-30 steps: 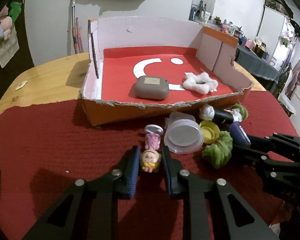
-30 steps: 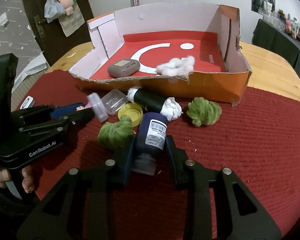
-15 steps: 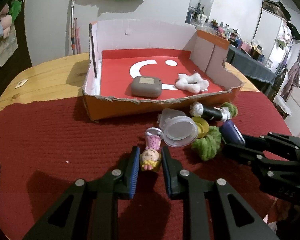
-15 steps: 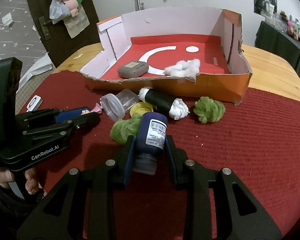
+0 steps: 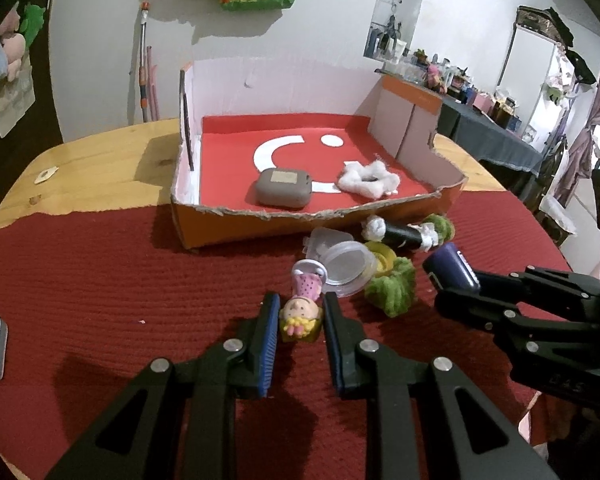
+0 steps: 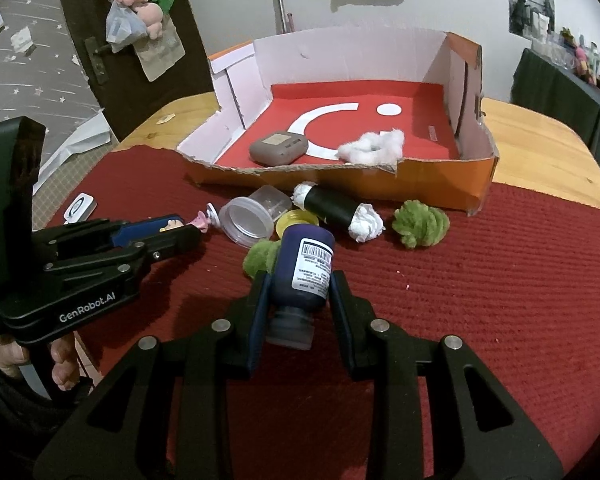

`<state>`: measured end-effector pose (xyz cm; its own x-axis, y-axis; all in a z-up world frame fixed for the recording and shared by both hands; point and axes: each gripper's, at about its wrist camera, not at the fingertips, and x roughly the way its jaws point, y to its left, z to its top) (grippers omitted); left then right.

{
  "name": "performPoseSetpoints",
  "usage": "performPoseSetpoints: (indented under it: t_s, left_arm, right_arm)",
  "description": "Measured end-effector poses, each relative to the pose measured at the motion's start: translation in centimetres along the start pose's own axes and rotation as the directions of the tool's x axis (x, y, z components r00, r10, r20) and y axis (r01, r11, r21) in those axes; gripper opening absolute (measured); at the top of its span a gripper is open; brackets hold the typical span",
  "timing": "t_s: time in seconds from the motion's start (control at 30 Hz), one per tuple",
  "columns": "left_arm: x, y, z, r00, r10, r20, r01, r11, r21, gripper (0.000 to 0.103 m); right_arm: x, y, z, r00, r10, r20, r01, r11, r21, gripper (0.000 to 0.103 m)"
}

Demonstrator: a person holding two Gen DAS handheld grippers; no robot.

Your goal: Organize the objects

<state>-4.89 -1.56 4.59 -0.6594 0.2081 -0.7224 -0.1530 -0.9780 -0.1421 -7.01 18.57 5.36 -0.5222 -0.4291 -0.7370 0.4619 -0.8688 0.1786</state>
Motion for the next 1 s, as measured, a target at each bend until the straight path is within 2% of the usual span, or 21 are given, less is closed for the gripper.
performPoseSetpoints:
  t_s: [0.7,1.0]
  left_arm:
    - [-1.3,-0.5,0.5,0.999,-0.014,0.034,0.014,1.000,0.009,0.023]
    - [-2.2,-0.8,2.6,0.997,-0.025,0.070,0.023,0.999,0.022,0.023]
  right_arm:
    - [-0.9,0.7,0.2,1.000,0.005,0.016,-0.005,1.000,-0.020,0.028]
    - [-1.8,0.6,1.8,0.999,0.022,0.039,-0.021,0.999,-0.027,0.028]
